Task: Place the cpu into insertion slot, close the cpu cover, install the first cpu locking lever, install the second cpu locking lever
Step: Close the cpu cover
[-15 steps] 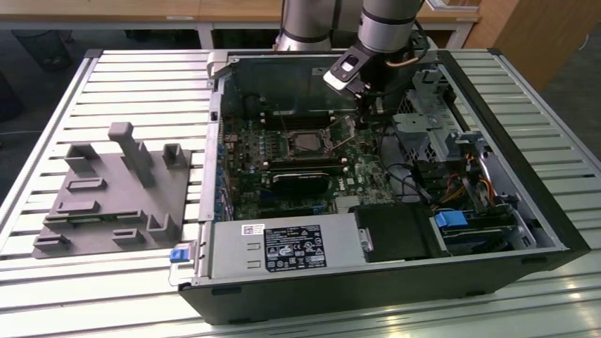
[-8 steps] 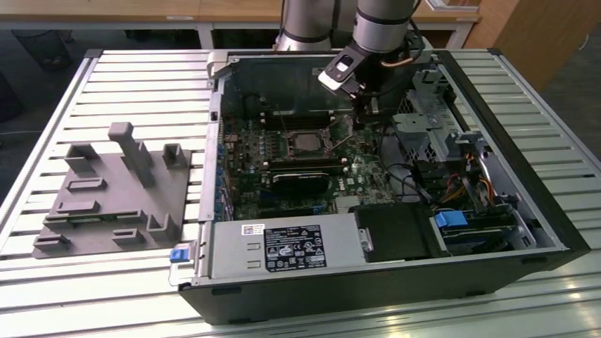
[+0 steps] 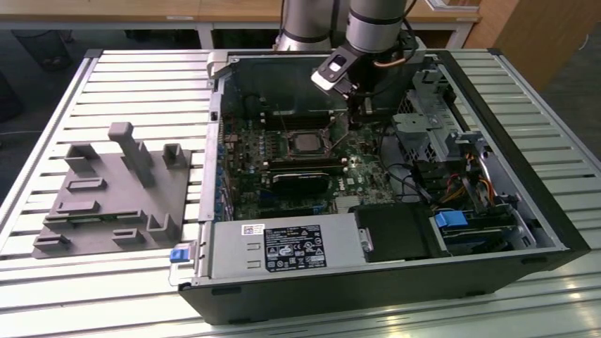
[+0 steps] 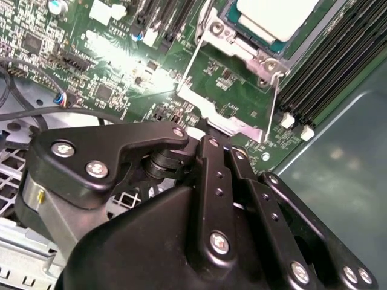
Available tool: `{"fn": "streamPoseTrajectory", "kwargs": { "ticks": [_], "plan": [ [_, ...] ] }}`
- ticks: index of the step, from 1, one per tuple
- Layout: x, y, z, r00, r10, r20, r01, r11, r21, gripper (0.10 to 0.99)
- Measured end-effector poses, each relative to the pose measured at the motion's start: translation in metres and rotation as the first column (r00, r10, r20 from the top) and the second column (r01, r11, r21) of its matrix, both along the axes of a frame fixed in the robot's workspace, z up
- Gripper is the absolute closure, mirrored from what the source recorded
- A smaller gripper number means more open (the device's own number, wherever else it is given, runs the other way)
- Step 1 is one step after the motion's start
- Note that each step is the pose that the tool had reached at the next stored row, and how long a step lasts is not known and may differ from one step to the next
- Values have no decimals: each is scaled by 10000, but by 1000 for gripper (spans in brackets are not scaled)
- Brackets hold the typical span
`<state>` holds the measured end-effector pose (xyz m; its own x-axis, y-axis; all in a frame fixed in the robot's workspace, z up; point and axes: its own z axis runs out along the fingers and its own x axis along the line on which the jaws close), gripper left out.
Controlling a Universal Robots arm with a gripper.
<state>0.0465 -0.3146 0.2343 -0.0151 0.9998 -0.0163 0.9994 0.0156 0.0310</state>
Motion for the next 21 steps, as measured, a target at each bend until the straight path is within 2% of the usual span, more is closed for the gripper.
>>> {"fn": "streamPoseTrajectory", "kwargs": {
  "ticks": [6, 21],
  "plan": [
    [-54, 0, 3, 10000, 0, 0, 0, 10000, -1, 980],
    [-253, 0, 13, 10000, 0, 0, 0, 10000, 1, 980]
  ]
}}
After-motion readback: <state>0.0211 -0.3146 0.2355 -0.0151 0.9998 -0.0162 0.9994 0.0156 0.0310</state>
